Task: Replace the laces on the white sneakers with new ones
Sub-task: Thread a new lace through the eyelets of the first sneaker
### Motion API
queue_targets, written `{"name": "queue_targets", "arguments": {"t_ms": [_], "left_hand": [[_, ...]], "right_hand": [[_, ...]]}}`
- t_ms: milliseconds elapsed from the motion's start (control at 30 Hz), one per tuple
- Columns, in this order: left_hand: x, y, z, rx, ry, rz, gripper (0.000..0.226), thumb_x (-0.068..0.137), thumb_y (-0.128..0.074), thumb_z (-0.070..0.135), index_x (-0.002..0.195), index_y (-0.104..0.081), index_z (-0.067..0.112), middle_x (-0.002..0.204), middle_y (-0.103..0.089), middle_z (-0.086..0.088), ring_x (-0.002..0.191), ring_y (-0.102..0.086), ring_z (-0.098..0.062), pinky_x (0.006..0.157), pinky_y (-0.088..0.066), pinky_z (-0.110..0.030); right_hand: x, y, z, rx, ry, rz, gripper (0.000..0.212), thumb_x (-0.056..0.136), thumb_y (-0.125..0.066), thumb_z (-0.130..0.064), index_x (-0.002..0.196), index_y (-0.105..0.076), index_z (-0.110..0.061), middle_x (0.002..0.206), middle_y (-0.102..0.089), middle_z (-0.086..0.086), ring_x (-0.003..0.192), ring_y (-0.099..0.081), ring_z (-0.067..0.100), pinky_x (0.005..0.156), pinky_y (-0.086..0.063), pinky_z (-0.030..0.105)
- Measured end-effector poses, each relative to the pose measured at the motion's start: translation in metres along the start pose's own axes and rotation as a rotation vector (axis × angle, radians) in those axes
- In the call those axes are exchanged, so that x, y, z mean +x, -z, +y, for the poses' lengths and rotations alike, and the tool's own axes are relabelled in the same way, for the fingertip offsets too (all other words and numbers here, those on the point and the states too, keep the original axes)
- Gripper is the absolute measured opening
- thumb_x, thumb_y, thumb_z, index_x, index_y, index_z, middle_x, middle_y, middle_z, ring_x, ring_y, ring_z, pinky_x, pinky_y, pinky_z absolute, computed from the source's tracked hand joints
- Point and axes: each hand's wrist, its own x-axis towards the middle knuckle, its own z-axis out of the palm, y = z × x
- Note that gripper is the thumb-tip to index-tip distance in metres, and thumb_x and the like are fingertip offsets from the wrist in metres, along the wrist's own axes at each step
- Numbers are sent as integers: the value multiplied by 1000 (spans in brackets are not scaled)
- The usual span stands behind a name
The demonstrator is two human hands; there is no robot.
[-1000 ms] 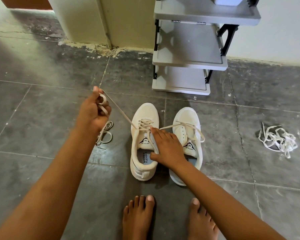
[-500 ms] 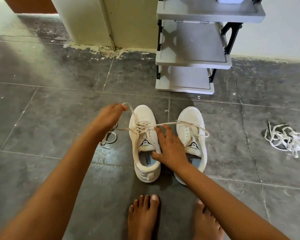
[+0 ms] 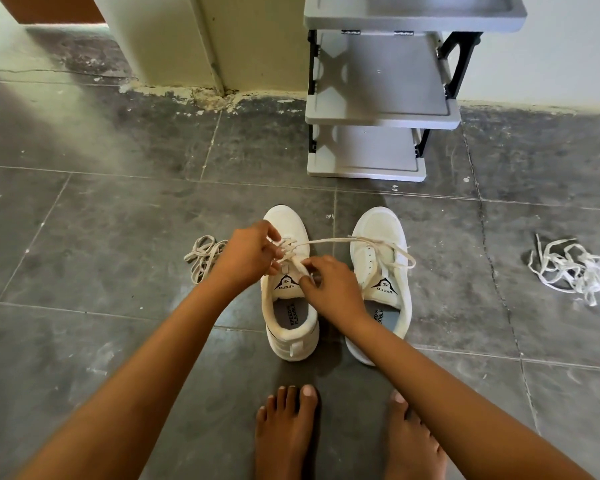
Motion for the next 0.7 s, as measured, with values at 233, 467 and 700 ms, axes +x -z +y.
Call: {"name": "queue_targets", "arguments": {"t_ms": [233, 467, 700], "left_hand": [[0, -20, -18, 138, -16, 21, 6, 85, -66, 8, 89, -69, 7, 79, -70, -14, 70, -65, -22, 72, -56, -34], [6, -27, -18, 281, 4, 104, 13, 82, -60, 11, 86, -72, 9, 81, -70, -10, 77, -63, -24, 64, -45, -28], [7, -31, -21, 318, -33, 81, 13, 83, -59, 17, 86, -70, 12, 81, -70, -8, 77, -63, -23, 69, -52, -33]], "right_hand": [[8, 3, -1, 238, -254, -9, 19, 88, -57, -17, 104, -67, -19, 101, -69, 1, 94, -62, 20, 79, -47, 30], [11, 5, -4, 451, -345, -107, 28, 92, -50, -11, 114, -65, -19, 112, -66, 5, 103, -60, 23, 94, -50, 44], [13, 11, -4, 558, -377, -179, 33, 92, -45, -3, 114, -63, -20, 96, -61, -5, 83, -56, 6, 65, -46, 19]]}}
